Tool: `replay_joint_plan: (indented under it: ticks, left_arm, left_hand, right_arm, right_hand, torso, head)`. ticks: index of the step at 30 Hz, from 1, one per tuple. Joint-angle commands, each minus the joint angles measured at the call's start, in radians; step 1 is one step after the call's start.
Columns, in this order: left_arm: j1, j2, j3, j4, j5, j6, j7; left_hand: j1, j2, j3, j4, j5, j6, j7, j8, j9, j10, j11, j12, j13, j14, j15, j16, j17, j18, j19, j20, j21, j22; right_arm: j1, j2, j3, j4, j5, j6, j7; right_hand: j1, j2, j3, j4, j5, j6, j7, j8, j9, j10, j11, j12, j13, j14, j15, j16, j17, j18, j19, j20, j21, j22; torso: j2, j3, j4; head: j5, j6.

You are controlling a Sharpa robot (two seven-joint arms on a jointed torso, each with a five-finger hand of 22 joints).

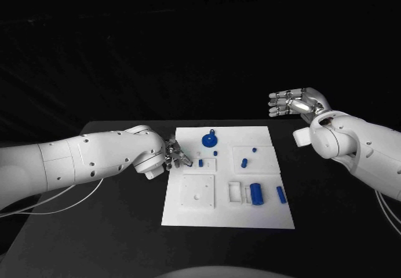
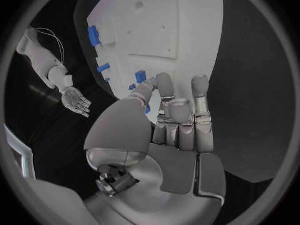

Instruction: Assemble the parts on the task board

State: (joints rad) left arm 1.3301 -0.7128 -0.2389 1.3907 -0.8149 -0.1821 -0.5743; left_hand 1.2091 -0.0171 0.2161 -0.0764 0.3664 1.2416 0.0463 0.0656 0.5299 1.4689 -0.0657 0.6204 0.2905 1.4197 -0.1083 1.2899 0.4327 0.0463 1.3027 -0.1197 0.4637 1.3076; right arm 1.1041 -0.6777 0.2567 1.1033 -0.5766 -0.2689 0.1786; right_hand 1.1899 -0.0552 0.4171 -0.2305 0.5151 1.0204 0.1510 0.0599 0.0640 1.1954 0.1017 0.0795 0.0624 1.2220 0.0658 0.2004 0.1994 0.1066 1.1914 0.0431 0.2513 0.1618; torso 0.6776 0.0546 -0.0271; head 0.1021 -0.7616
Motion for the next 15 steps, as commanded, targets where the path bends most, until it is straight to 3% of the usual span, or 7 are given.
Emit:
replay_joint_plan:
  ticks: [1, 15]
  left_arm:
    - [-0.005, 0.007, -0.002, 0.005, 0.005, 0.032, 0.019]
    - [-0.003, 0.008, -0.002, 0.006, 0.017, 0.043, 0.022]
  left_hand:
    - [-0.006, -0.001, 0.018, -0.003, 0.03, 0.148, -0.077, 0.0, 0.005, 0.047, -0.012, 0.005, 0.003, -0.003, -0.006, 0.008, 0.004, -0.009, -0.003, 0.003, -0.005, 0.018]
    - [-0.037, 0.001, 0.055, -0.017, 0.081, 0.152, -0.078, 0.0, 0.023, 0.047, -0.012, 0.011, 0.009, -0.003, -0.006, 0.019, 0.021, -0.007, -0.008, 0.005, 0.0, 0.018]
  right_arm:
    - [-0.001, 0.001, 0.0, 0.0, -0.004, 0.017, 0.008]
    - [-0.004, 0.002, 0.0, -0.004, -0.004, 0.019, 0.007]
  right_hand:
    - [0.003, 0.01, 0.006, 0.0, 0.0, -0.001, 0.006, 0.002, 0.0, -0.003, 0.003, -0.006, -0.002, -0.005, -0.001, -0.004, -0.001, 0.019, -0.005, -0.001, 0.005, 0.001]
    - [0.002, 0.011, 0.009, -0.002, 0.001, -0.001, 0.006, 0.002, 0.0, -0.002, 0.003, -0.006, -0.001, -0.005, -0.001, -0.004, -0.001, 0.019, -0.009, -0.001, 0.01, 0.006]
  torso:
    - [0.0, 0.0001, -0.0001]
    - [-0.001, 0.0012, -0.0009]
  head:
    - [-0.001, -0.001]
    - [-0.003, 0.011]
